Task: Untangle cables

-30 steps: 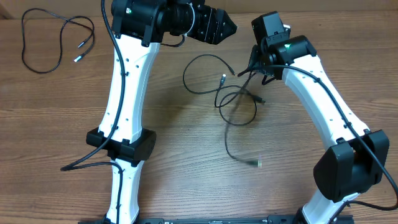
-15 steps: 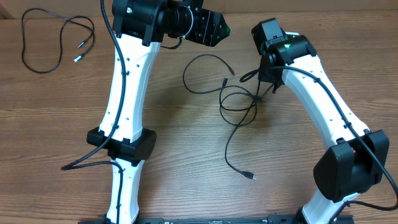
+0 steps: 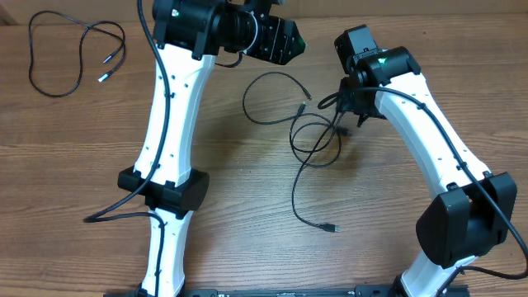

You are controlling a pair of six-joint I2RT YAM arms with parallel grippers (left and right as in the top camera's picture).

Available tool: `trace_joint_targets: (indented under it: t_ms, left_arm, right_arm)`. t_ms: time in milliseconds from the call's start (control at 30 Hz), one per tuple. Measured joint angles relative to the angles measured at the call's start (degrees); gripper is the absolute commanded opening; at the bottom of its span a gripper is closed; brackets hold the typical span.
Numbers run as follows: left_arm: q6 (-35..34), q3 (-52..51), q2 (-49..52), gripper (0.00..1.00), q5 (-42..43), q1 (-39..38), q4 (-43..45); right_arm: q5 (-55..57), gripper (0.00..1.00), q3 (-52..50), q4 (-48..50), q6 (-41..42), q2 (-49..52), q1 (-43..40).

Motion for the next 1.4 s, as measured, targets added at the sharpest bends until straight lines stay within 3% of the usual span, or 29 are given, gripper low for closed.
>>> trace_joint_targets:
  t_ms: [133, 367, 533, 633, 833, 1000, 1200, 1400]
  left_arm:
    - [0.2, 0.0, 1.1, 0.66, 0.0, 0.0, -0.3]
    - [1.2, 0.0, 2.4, 0.66, 0.0, -0.5, -0.7]
    - [1.3, 0.0, 2.6, 0.66, 0.0, -0.7, -0.8]
    - [1.3, 0.0, 2.6, 0.67, 0.3, -0.7, -1.7]
    - [4.3, 0.0, 2.6, 0.67, 3.8, -1.0, -3.8]
    - [6.1, 0.0, 2.6, 0.69, 4.7, -1.6, -5.4]
    - [7.5, 0.0, 2.6, 0.70, 4.9, -1.8, -6.0]
    - [8.1, 0.0, 2.6, 0.70, 5.0, -2.1, -5.0]
  right_arm:
    - [-5.1, 1.00, 0.0, -2.7, -4.2, 0.0, 0.1]
    - [-16.6, 1.00, -0.1, -1.5, -15.4, 0.0, 0.3]
    - [-3.3, 1.00, -0.1, -3.8, -5.8, 0.0, 0.7]
    - [-1.0, 1.00, -0.1, -3.1, -1.7, 0.0, 0.5]
    - [1.7, 1.00, -0.2, 4.3, -0.2, 0.0, 0.5]
    - [16.9, 1.00, -0.2, 8.5, 2.0, 0.0, 0.5]
    - [31.8, 1.00, -0.2, 5.0, 0.3, 0.0, 0.3]
    - [27.6, 1.00, -0.2, 5.0, 0.3, 0.0, 0.3]
